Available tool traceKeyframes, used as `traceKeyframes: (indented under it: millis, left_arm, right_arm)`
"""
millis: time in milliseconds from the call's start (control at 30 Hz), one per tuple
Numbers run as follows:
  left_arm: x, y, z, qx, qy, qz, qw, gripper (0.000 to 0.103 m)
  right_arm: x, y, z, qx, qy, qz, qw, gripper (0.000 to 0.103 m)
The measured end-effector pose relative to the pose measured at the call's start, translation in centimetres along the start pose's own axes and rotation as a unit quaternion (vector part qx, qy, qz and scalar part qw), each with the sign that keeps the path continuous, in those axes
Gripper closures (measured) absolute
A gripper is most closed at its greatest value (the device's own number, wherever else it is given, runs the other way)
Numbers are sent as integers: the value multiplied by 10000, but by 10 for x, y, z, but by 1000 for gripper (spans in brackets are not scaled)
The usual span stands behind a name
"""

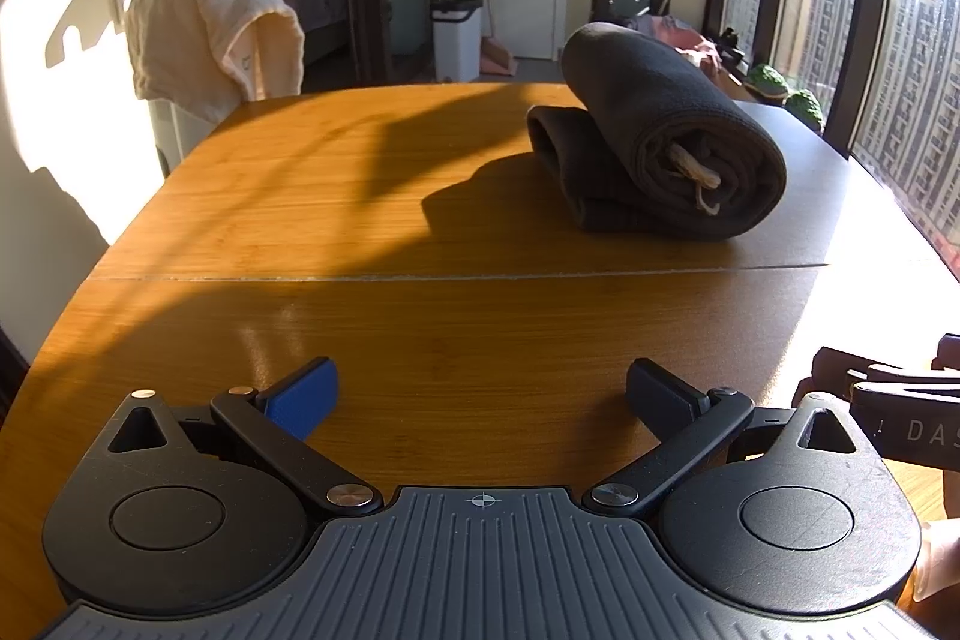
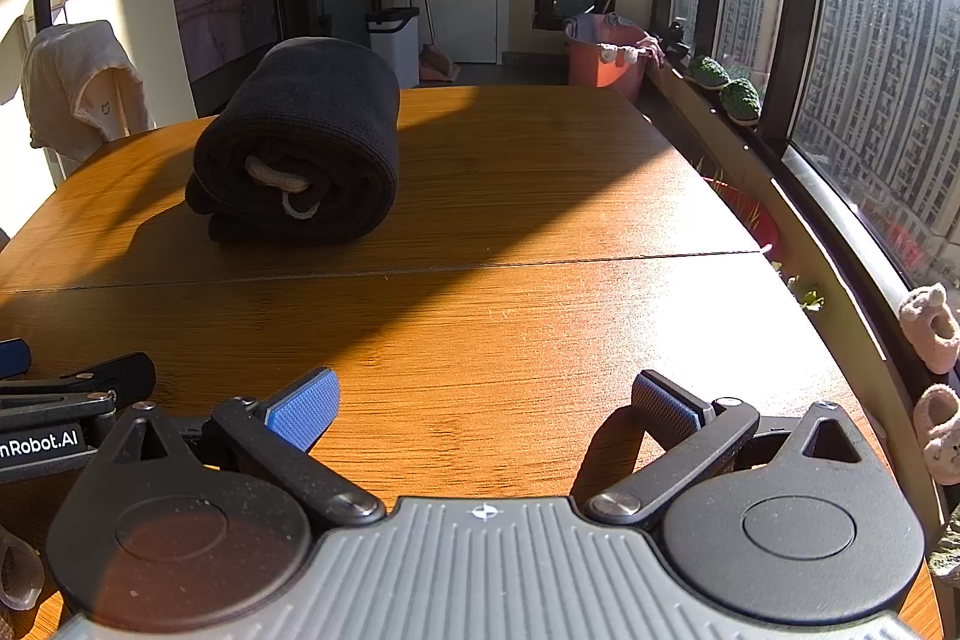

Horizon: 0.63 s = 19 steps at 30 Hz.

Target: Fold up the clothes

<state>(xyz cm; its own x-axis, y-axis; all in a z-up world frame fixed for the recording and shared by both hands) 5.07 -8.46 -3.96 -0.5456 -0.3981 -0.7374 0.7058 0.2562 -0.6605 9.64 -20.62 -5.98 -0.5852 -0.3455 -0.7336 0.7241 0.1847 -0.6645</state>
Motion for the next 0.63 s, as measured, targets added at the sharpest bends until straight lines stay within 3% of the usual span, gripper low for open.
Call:
traceKeyframes:
  millis: [633]
  left_arm:
    - [0,0,0,-10,5,4,10000,0]
  right_arm:
    - [-1,1,-1,-73,-55,4,10000,0]
Point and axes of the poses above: each gripper's, at about its wrist camera, not at the fingertips, and y roughly the way its jaws point, z to its right, x to its underside, the point moved 7 cm from there along y, roughly the way its jaws point, and after that the axes turned 12 degrees about -y, right-handed, at the moved point
